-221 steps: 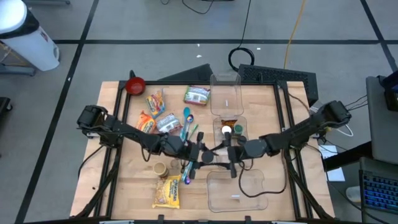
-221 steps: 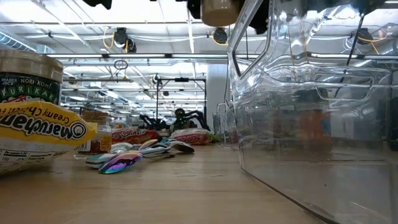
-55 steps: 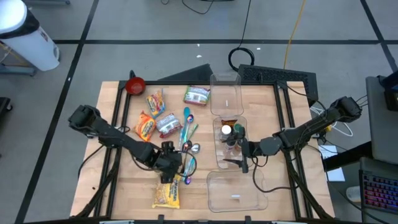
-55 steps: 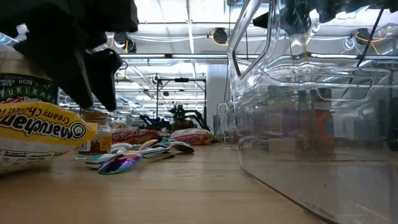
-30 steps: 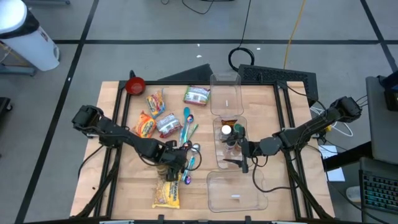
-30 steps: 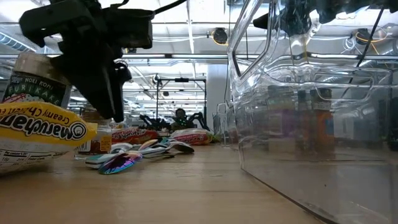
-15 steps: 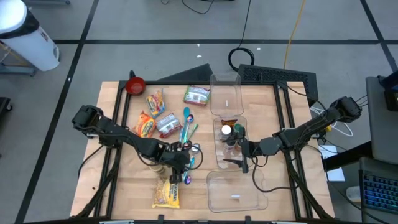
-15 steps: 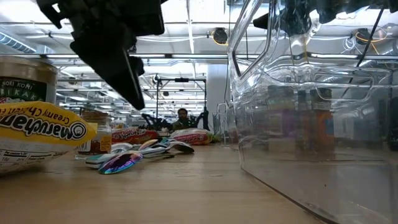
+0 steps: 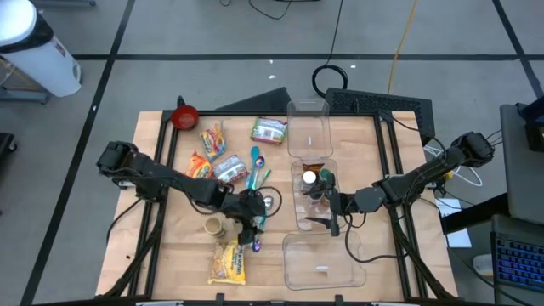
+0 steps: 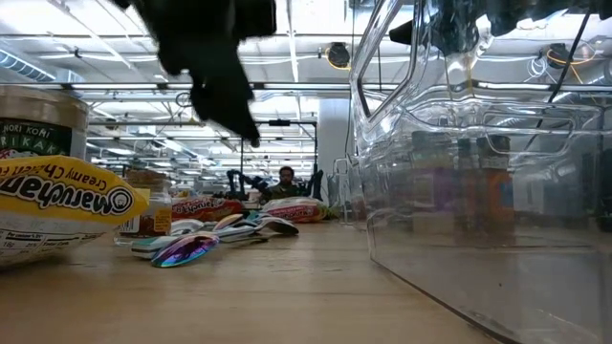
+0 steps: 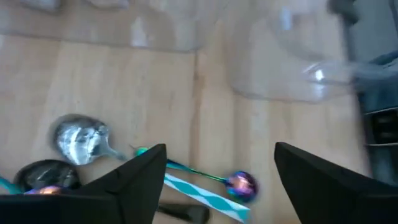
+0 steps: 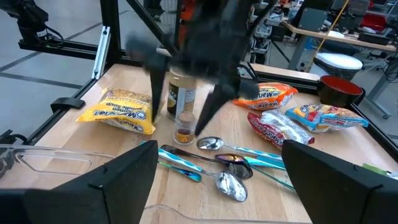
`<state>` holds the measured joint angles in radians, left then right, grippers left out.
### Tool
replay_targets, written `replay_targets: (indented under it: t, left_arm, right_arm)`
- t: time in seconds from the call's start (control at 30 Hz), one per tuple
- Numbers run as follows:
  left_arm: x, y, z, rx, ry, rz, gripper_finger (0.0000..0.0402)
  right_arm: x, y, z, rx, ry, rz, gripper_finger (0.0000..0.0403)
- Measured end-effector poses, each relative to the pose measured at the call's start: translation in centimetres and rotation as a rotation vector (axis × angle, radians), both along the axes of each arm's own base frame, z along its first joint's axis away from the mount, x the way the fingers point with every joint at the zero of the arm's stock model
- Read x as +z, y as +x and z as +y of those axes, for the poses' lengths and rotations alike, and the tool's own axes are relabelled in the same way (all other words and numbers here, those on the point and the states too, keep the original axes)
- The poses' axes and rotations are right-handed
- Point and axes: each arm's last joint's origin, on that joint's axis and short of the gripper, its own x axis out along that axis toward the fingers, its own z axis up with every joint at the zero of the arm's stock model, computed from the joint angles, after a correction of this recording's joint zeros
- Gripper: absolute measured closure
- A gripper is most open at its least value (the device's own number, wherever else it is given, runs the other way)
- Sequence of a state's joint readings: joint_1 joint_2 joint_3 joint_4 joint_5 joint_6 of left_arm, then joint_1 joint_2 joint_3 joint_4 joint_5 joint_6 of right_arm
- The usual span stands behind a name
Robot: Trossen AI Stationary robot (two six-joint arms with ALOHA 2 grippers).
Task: Pick & Place Food Item
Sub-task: Put the gold seasoning bottle into the middle transparent bin
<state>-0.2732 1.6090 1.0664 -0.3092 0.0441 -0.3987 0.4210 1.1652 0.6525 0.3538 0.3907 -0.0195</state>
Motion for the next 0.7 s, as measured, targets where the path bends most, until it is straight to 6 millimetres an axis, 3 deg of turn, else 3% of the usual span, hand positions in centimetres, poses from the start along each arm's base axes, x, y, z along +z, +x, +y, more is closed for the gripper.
replay_targets:
  t: [0.17, 0.3, 0.53, 0.7]
  left_arm:
    - [5.0, -2.5, 0.3, 0.067, 0.113, -0.028, 0.0076]
    - [7.2, -6.1, -1.0, 0.093, 0.181, -0.155, 0.0075]
    - [5.8, -13.8, -3.4, 0.206, 0.227, -0.321, 0.0075]
    - [1.3, -17.7, -4.1, 0.207, 0.103, -0.272, 0.0075]
  right_arm:
    - [-0.1, 0.0, 0.0, -0.001, 0.002, 0.008, 0.0069]
    - [-0.4, -0.1, 0.0, -0.004, 0.012, 0.041, 0.0069]
    - [-0.6, -0.3, 0.3, 0.011, 0.001, 0.056, 0.0069]
    - [-0.5, -0.3, 0.3, 0.009, 0.002, 0.054, 0.0069]
